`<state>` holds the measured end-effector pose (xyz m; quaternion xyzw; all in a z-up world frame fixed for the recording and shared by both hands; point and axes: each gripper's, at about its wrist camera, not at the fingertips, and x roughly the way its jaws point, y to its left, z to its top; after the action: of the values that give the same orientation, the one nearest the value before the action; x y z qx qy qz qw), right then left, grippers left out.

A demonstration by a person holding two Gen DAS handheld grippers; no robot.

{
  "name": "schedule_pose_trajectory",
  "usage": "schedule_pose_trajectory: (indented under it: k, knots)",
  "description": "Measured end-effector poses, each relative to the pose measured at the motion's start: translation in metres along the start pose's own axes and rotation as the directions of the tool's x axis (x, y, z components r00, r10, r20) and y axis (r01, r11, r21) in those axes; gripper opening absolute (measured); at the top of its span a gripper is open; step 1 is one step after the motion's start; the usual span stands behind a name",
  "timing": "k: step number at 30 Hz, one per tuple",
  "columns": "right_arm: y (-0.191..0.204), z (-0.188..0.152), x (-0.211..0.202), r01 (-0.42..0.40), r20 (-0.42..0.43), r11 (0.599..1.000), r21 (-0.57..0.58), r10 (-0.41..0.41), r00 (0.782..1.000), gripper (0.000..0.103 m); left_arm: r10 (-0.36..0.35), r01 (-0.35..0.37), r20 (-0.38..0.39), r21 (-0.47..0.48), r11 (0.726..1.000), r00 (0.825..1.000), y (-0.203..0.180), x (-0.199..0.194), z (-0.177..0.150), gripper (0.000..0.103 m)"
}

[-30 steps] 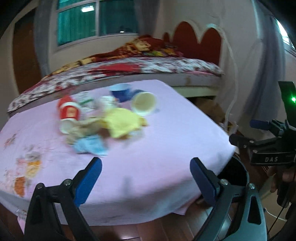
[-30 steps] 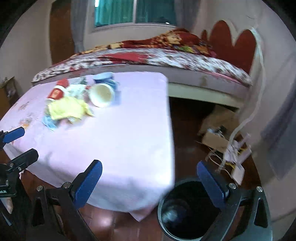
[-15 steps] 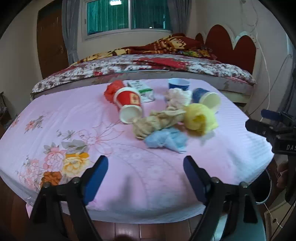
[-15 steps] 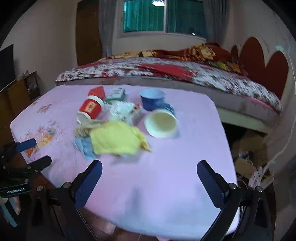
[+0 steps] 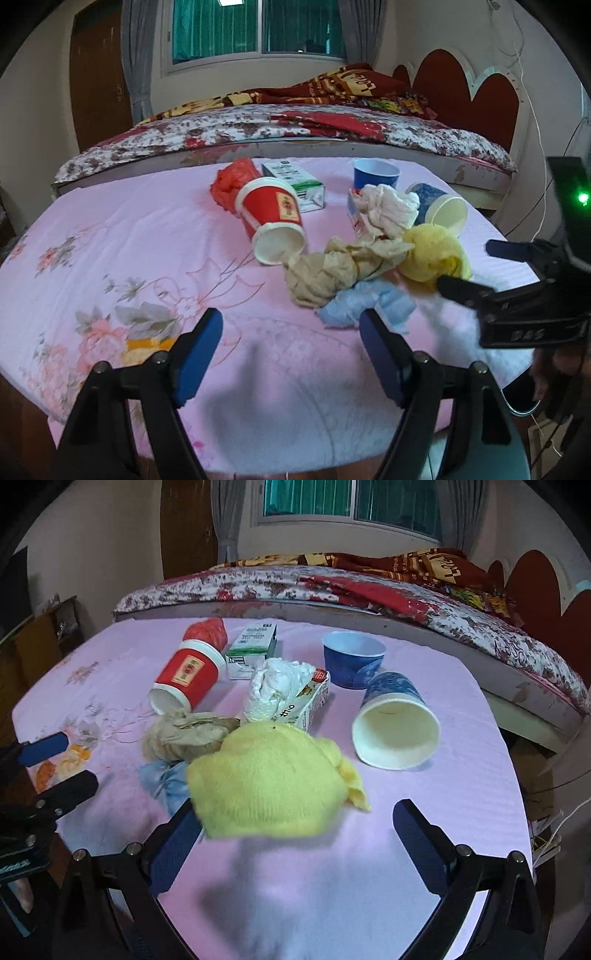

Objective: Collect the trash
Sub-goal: 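Grasp the beige cloth with the left tool while the right tool grasps the yellow cloth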

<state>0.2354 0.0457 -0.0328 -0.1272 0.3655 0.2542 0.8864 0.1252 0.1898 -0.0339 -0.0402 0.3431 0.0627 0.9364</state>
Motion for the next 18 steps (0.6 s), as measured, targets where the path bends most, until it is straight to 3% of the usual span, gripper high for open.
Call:
schedule_pose_trajectory:
  k: [5,12,14,18]
  knots:
    - [-0.006,0.007,0.016,0.039,0.001,0.999,0.010,-0.039,0.999,0.092,-0.047,0.047,-0.014,0.002,0.999,0.999,-0.006,0.020,0.014,0.078]
    - [-0.024,0.015,0.027,-0.034,0.006,0.998,0.052,0.034,0.999,0.080,-0.085,0.085,-0.068,0.002,0.996,0.994,-0.011,0.054,0.026,0.078]
    - [-0.028,0.017,0.028,-0.065,0.012,0.995,0.074,0.065,0.998,0.067,-0.100,0.100,-0.086,0.000,0.995,0.991,-0.014,0.061,0.028,0.078]
    - [-0.034,0.017,0.029,-0.106,0.018,0.990,0.094,0.104,0.994,0.057,-0.124,0.124,-0.107,0.000,0.992,0.987,-0.019,0.071,0.030,0.078]
